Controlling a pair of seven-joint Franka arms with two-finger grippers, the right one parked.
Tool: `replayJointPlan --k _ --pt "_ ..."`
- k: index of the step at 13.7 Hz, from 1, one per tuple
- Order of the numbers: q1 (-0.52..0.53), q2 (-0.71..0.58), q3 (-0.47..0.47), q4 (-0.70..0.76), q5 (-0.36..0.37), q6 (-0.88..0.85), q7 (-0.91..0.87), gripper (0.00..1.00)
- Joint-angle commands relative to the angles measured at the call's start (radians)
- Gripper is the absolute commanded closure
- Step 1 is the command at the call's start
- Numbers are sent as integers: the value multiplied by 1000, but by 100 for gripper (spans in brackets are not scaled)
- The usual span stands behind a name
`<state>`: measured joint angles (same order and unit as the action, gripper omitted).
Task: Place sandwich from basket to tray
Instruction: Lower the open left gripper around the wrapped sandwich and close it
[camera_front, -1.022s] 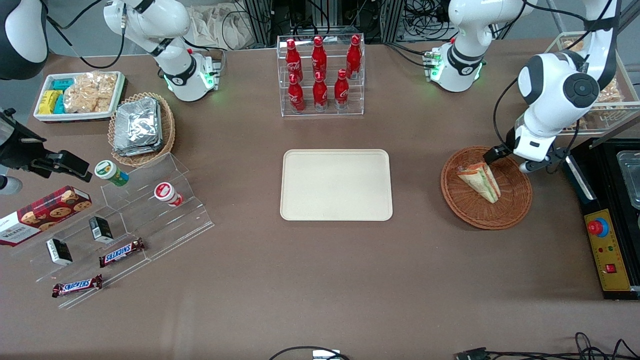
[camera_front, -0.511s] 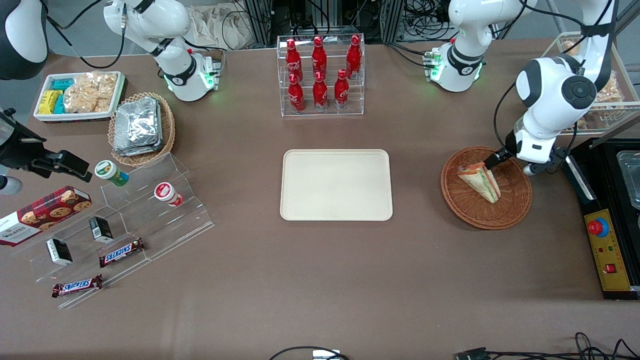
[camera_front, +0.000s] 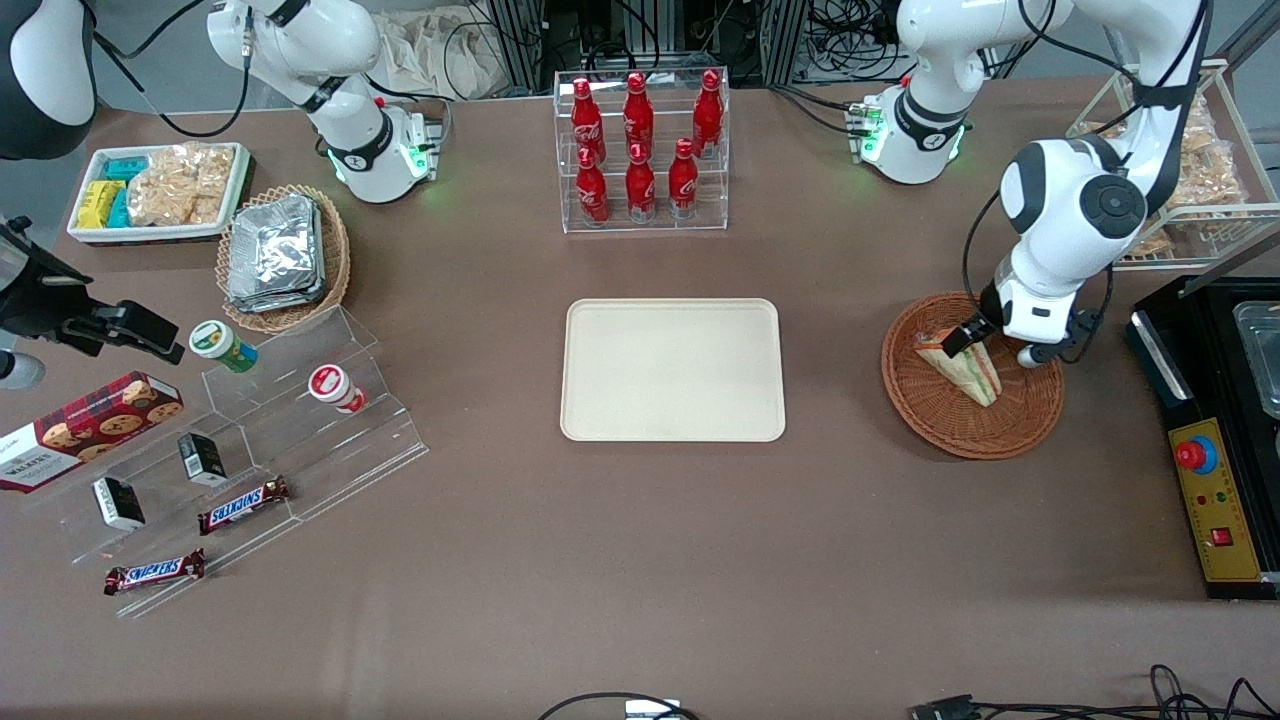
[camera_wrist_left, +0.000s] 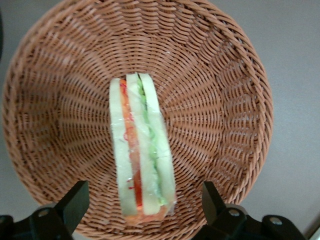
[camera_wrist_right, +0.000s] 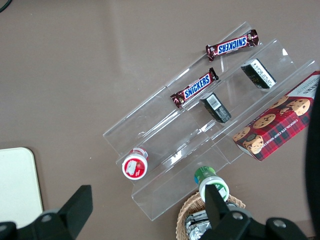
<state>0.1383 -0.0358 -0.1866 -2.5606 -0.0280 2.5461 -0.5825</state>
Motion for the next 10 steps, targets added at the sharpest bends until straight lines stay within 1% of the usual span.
replayJointPlan --k 1,3,4,5,6,7,8,10 --pt "0 48 -2 8 -13 57 -14 0" --pt "0 80 -2 10 -13 80 -14 1" --pt "0 94 -2 10 -12 94 -16 11" --pt "0 103 -2 10 -9 97 -16 32" --pt "0 105 -2 10 -7 97 -16 64" --pt "0 105 -4 8 -6 97 -16 92" --pt "-6 105 -2 8 -3 97 -16 100" --pt "-14 111 -2 8 5 97 -14 100"
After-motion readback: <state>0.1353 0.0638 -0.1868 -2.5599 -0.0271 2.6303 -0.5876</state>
